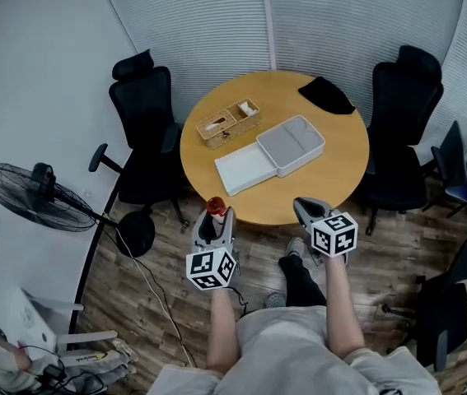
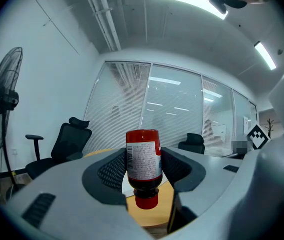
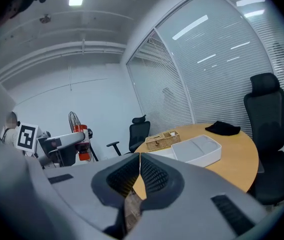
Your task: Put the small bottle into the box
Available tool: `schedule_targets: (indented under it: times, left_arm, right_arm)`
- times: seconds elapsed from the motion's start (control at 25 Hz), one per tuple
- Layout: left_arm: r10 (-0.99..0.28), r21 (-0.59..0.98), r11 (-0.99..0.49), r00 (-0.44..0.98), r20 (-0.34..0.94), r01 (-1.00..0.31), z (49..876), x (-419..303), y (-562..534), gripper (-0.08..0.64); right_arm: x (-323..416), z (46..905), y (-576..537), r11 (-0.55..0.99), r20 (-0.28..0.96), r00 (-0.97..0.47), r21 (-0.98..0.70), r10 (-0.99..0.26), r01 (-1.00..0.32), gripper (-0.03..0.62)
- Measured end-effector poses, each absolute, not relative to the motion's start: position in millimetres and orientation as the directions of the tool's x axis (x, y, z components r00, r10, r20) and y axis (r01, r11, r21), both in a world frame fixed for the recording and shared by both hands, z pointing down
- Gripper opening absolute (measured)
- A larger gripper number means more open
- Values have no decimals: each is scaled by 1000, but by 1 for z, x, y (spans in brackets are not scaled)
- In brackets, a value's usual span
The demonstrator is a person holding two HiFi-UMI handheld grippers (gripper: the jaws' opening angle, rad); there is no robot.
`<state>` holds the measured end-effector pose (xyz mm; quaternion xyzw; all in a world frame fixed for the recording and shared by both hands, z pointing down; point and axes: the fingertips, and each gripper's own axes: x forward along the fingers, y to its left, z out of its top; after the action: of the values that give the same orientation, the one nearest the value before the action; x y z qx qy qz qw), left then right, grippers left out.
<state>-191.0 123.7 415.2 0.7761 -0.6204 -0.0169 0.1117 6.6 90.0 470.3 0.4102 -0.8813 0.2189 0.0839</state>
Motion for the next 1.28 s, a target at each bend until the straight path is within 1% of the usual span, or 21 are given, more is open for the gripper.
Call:
schedule_targets:
  times: [0.4,0.6,0.68,0.92,1.28]
  left_arm:
    - [-971,161,-197,216,107,-967,411,-201,53,232]
    - [-970,152,-207,223,97,-966,405,-203,-5,232]
    - [-970,151,-211,226,89,-966,400,-205,-31,232]
    - [-970,153,-216,230,81,-964,394,-202,-90,232]
    - [-962,146,-242,257,96,-959,405,-201,-152,232]
  right_arm:
    - [-6,472,13,589,296,-673,-329,-678,-738,18]
    - [-3,447,-45,601,158,-685,-367,-712,-710,17]
    - [-2,439,-67,607,139,-680,-350,-720,-713,17]
    - [6,433,-121,608,144,-679,-340,-720,-717,17]
    - [4,443,-179,606,175,-673,-318,-719,-729,17]
